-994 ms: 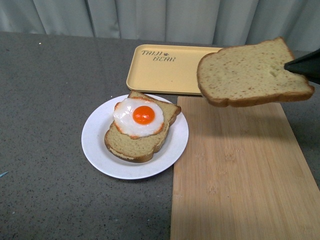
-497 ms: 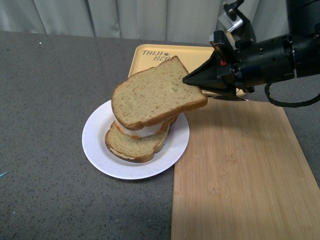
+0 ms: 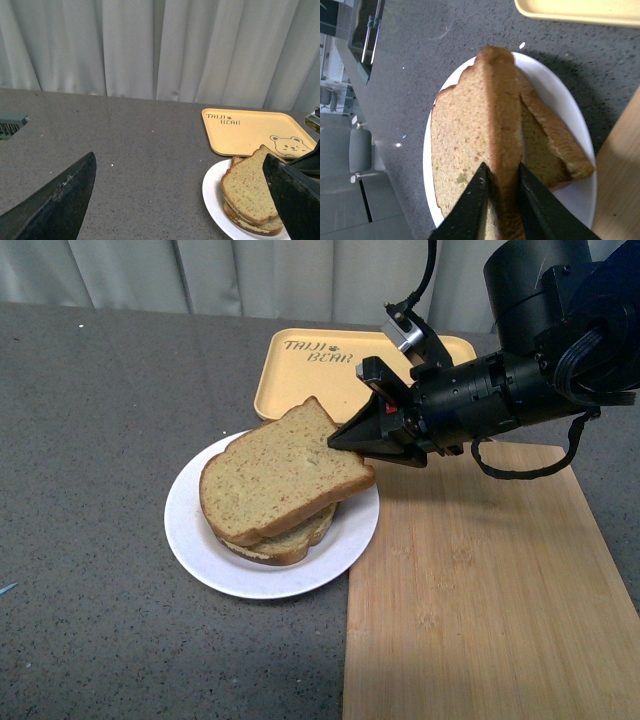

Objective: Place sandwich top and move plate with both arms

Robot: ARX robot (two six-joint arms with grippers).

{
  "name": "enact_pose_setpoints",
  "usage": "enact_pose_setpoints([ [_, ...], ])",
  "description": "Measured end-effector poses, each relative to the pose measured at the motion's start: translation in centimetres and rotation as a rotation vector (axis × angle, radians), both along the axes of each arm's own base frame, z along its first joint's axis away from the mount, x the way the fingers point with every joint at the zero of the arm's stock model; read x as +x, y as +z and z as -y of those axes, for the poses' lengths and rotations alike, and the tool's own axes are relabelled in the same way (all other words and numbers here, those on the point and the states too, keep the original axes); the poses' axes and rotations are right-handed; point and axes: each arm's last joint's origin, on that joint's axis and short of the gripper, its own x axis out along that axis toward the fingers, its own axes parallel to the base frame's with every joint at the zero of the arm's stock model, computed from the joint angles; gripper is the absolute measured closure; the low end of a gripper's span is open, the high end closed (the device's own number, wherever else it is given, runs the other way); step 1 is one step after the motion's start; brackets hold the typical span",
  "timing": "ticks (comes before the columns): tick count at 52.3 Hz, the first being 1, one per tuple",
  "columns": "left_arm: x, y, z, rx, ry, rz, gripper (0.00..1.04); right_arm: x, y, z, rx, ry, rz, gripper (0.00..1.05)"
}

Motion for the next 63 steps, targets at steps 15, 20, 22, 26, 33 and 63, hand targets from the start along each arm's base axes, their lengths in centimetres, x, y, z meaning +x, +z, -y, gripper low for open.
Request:
enact_pose_setpoints([
  [15, 0.0, 0.0, 0.0, 0.000, 0.000, 0.000, 0.07, -0.5, 4.1, 4.0, -0.125, -0.222, 0.272, 0.32],
  [20, 0.0, 0.0, 0.0, 0.000, -0.001, 0.000, 0.07, -2.7, 3.2, 5.0, -0.432, -0.605, 0.753, 0.52],
  [22, 0.0, 0.0, 0.0, 0.000, 0.000, 0.000, 0.07, -5.2, 3.4, 6.2, -0.504, -0.758, 0.880, 0.63],
  [26, 0.0, 0.0, 0.0, 0.000, 0.000, 0.000, 0.07, -8.2, 6.0, 8.0, -0.501, -0.859, 1.004, 0.80],
  [33, 0.0, 0.0, 0.0, 0.000, 0.000, 0.000, 0.07, -11.5, 7.4, 9.5, -0.507, -0.870, 1.031, 1.04],
  [63, 0.0, 0.0, 0.0, 0.000, 0.000, 0.000, 0.07, -21.2, 9.0, 12.8, -0.517, -0.836, 1.003, 1.04],
])
